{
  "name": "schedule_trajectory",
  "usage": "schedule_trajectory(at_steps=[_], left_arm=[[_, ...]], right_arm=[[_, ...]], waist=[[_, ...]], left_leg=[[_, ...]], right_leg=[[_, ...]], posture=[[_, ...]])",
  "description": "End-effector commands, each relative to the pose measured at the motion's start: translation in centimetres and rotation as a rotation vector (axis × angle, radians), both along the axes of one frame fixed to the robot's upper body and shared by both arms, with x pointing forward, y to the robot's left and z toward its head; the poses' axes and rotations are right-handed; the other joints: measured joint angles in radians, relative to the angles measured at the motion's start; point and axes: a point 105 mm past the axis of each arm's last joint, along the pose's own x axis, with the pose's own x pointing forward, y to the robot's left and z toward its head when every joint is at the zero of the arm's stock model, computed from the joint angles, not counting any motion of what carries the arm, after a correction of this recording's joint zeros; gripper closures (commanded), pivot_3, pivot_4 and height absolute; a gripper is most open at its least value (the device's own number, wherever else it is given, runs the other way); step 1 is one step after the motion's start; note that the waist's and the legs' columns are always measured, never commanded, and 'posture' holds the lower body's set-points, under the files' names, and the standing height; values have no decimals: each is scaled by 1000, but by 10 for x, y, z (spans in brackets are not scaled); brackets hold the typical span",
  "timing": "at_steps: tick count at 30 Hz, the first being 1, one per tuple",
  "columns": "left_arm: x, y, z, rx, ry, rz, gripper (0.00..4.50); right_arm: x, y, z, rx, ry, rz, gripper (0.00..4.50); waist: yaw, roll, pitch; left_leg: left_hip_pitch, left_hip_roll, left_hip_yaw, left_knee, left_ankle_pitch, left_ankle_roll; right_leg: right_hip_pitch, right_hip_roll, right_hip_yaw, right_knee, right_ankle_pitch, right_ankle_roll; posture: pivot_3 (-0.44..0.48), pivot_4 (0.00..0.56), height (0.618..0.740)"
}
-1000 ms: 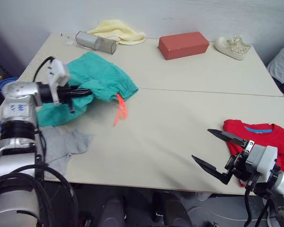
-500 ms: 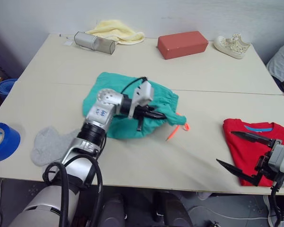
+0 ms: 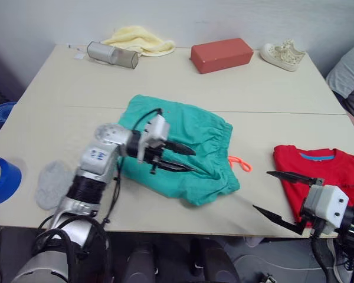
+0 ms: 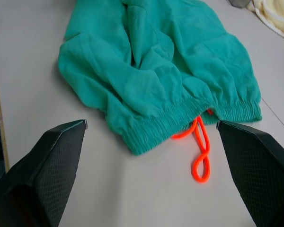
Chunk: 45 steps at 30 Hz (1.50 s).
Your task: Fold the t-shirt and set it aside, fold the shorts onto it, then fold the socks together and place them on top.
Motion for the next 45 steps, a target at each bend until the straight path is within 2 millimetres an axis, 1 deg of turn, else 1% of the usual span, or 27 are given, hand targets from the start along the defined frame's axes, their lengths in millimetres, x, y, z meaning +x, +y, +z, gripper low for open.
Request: schedule_trajectory(at_steps=[1,3,5,6,10,13,16,18,21,23,25,26,27,28,29,30,32,33,34,35,37,39,42,43,45], left_arm=[[0,26,-7,69,-173,44,1463],[4,44,-24,144,-258,111,816],[1,58,-42,231,-307,110,185],[-2,62,-50,258,-306,109,48],[-10,61,-65,262,-308,123,48],[-6,60,-77,308,-356,155,48],[6,59,-87,341,-402,221,0],[9,59,-94,363,-411,238,0],[13,57,-98,365,-407,253,618],[14,56,-96,359,-398,238,1208],[12,56,-94,345,-372,220,1836],[11,55,-87,307,-320,225,2159],[8,57,-76,262,-254,203,2476],[5,61,-67,242,-206,173,2782],[2,65,-61,236,-178,146,3035],[0,68,-59,238,-165,129,3386],[-13,72,-40,157,-72,46,4069],[-15,74,-26,103,-24,35,4384],[-17,76,-16,72,9,25,4449],[-18,77,-11,58,27,28,4449],[-24,86,4,71,152,18,4449],[-31,93,14,105,269,11,4449],[-28,93,18,125,371,66,4449],[-24,92,15,132,375,98,4449],[-11,87,10,132,308,153,4449]], right_arm=[[4,8,-11,-31,32,28,0],[9,12,-19,-77,14,63,0],[17,12,-26,-121,0,68,0],[23,10,-29,-142,-6,60,0],[38,6,-45,-238,0,82,0],[47,9,-52,-261,-14,112,0],[55,10,-61,-288,-9,130,520],[59,12,-63,-290,-21,136,1155],[62,16,-62,-273,-35,148,2198],[63,16,-57,-253,-48,150,2898],[63,15,-55,-238,-46,147,3605],[63,14,-49,-203,-44,130,3945],[59,12,-40,-151,-26,135,4296],[55,10,-31,-109,-11,139,4500],[51,9,-25,-80,4,152,4500],[48,9,-22,-66,16,163,4500],[38,5,-13,-10,67,171,4500],[34,3,-8,32,101,161,4500],[31,1,-3,76,131,146,4500],[29,0,0,103,152,135,4500],[22,-8,10,159,218,98,4500],[17,-15,13,172,279,69,4500],[10,-20,6,162,370,41,4500],[7,-20,1,161,407,35,4500],[4,-18,-4,163,444,34,4500]], waist=[[6,0,0],[8,0,0],[8,0,0],[9,0,0],[9,0,0],[9,1,0],[7,1,0],[8,1,0],[10,2,-1],[11,2,-1],[9,2,-1],[8,3,-1],[7,3,-1],[7,3,0],[7,3,0],[7,4,0],[7,4,0],[7,4,0],[7,4,1],[7,4,1],[7,3,2],[5,3,3],[6,3,3],[6,3,3],[8,3,3]], left_leg=[[0,0,0,0,0,0],[-1,0,0,0,0,0],[-1,0,1,1,-1,1],[-1,-1,2,1,-1,2],[-1,-1,2,1,-2,4],[-2,-1,2,1,-2,4],[-1,-1,2,1,-2,4],[1,0,3,1,-2,4],[7,-1,3,0,-2,4],[12,-1,3,0,-2,4],[14,0,3,-1,-2,4],[14,0,3,-1,-2,4],[14,0,3,-1,-3,3],[13,1,3,-2,-3,3],[12,1,3,-2,-3,3],[11,2,3,-2,-3,2],[9,3,3,-2,-4,0],[8,3,3,-2,-4,0],[8,3,4,-2,-4,0],[7,3,4,-2,-4,0],[7,3,3,-1,-4,0],[7,3,3,-1,-4,0],[8,3,4,-2,-4,0],[8,3,4,-2,-4,0],[8,2,4,-2,-4,0]], right_leg=[[0,0,0,0,0,0],[0,-1,0,-1,0,0],[0,-1,0,-1,0,0],[-1,-1,0,-1,0,0],[0,-3,0,-1,0,0],[-1,-3,0,-1,0,0],[-1,-3,0,-1,0,1],[1,-3,0,-1,1,1],[6,-4,1,-1,2,1],[12,-6,1,-2,2,1],[14,-7,1,-3,2,1],[14,-7,1,-3,1,1],[14,-7,1,-3,2,1],[13,-7,1,-3,1,1],[12,-6,1,-3,1,0],[10,-5,1,-2,1,-1],[7,-4,1,-1,0,-2],[6,-3,1,-1,-1,-2],[6,-3,1,-1,-1,-2],[5,-3,1,-1,-1,-3],[5,-2,1,-1,-2,-2],[5,-2,2,0,-1,-2],[5,-2,2,0,-2,-2],[5,-2,2,0,-2,-2],[4,-1,2,-1,-2,-3]], posture=[[0,150,740],[0,150,740],[0,150,740],[0,150,740],[0,150,740],[0,150,740],[0,150,740],[0,150,740],[0,150,740],[0,150,740],[0,150,740],[0,150,740],[0,150,740],[0,150,740],[0,150,740],[0,150,740],[0,150,740],[0,150,740],[0,150,740],[0,150,740],[0,150,740],[0,150,740],[0,150,740],[0,150,740],[0,150,740]])
